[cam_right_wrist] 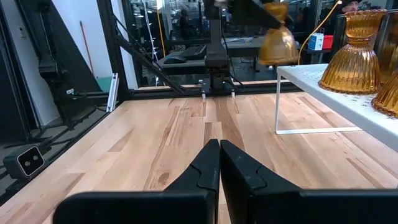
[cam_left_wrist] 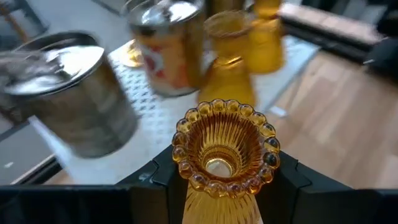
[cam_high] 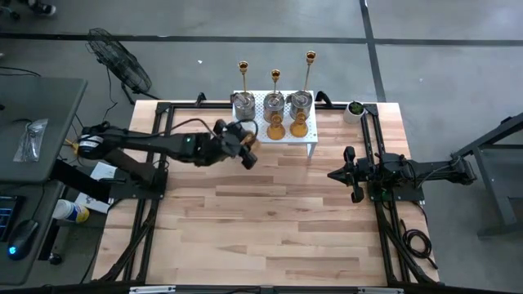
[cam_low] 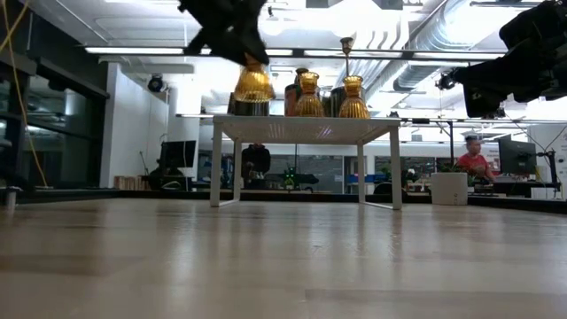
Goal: Pick & Place candle stick holders
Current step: Put the brown glass candle holder on the shelf
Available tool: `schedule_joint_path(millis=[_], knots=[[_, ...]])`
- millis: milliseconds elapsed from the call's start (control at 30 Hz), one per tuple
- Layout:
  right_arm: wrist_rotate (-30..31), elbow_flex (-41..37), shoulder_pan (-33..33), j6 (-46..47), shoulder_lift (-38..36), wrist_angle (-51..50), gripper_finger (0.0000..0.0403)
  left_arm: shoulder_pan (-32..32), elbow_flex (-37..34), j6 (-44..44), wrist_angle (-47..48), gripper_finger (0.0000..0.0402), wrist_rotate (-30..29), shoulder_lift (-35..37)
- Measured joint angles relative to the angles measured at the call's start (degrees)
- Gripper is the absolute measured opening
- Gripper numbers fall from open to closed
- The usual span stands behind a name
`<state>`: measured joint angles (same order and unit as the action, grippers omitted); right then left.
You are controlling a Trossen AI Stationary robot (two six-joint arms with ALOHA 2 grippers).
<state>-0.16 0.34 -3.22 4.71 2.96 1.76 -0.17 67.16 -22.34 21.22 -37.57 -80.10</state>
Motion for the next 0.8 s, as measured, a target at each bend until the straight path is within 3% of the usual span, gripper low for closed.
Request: schedule_joint_path(millis=[233,800], knots=[[0.01,0.0,0.0,0.01,0.0,0.05,0.0004,4.73,0.52,1.01,-2.19,0.0141,2.61,-1.99],[-0.02,-0.01,0.0,0.01,-0.01,-0.11,0.0004,8.63,0.65,-1.7,-8.37,0.0141,0.95,-5.68]])
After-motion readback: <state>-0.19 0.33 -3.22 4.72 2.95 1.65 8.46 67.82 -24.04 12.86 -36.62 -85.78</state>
